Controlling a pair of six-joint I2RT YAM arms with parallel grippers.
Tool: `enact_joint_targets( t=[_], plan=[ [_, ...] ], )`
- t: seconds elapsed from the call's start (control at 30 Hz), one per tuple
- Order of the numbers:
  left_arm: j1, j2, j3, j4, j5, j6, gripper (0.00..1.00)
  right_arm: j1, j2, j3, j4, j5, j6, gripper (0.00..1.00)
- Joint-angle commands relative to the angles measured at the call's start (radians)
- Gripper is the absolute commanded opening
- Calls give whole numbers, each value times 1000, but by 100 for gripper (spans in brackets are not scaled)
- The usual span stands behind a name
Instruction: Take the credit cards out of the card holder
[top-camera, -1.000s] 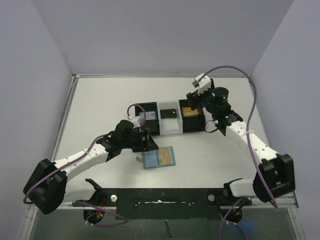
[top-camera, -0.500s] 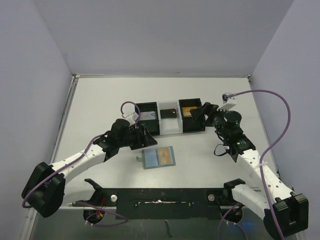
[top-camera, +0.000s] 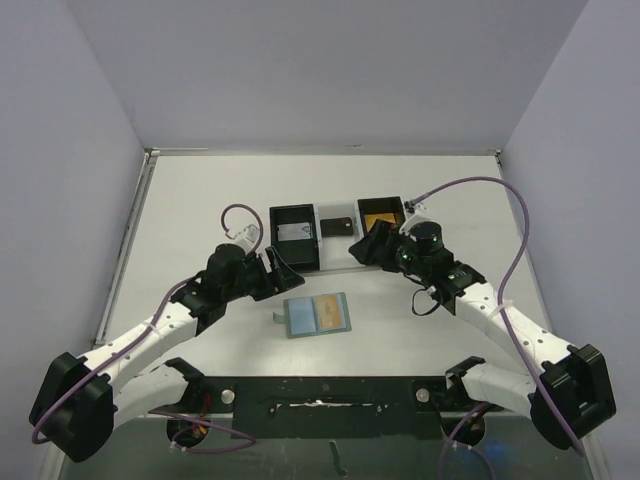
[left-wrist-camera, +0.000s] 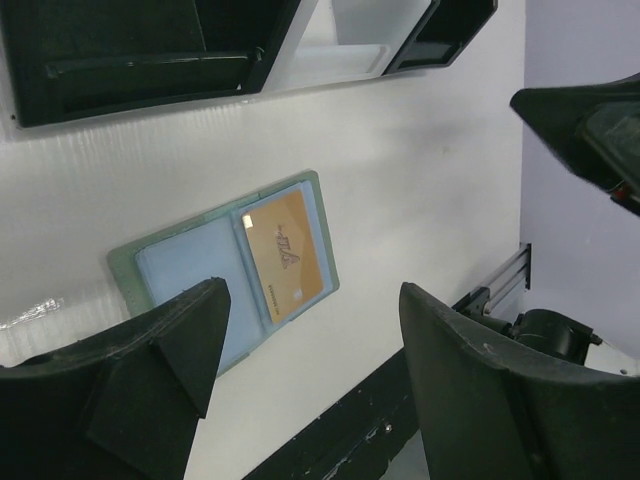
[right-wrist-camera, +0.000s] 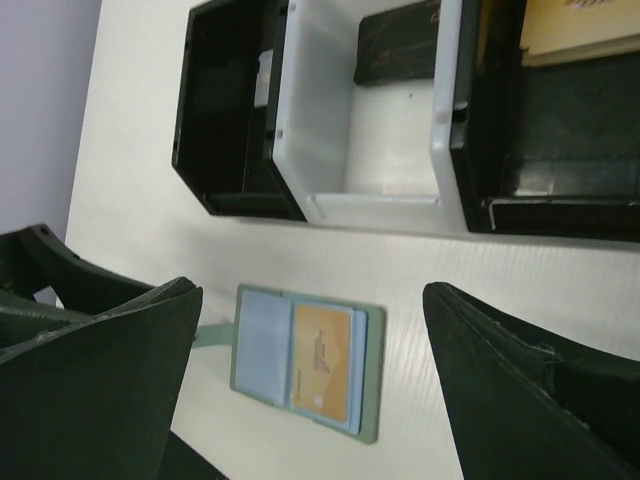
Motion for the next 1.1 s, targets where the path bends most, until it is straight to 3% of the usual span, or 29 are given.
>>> enact_joint_targets(
  t=[0.0, 0.1, 0.27, 0.6, 1.07],
  plan=[
    [8, 38, 14, 140, 58, -21, 66, 57, -27, 16, -58, 42, 39, 98],
    [7, 64, 2, 208, 88, -46, 63, 70, -62, -36, -49, 20, 86, 95],
    [6, 79, -28, 262, 104, -71, 60, 111, -71, -99, -52, 0, 177, 81],
    [4, 135, -70, 353, 164, -125, 52, 249, 130, -74, -4, -8, 250, 39],
    [-42, 285, -48, 401, 239, -128, 39, 290, 323, -13, -7, -59, 233, 33]
  ],
)
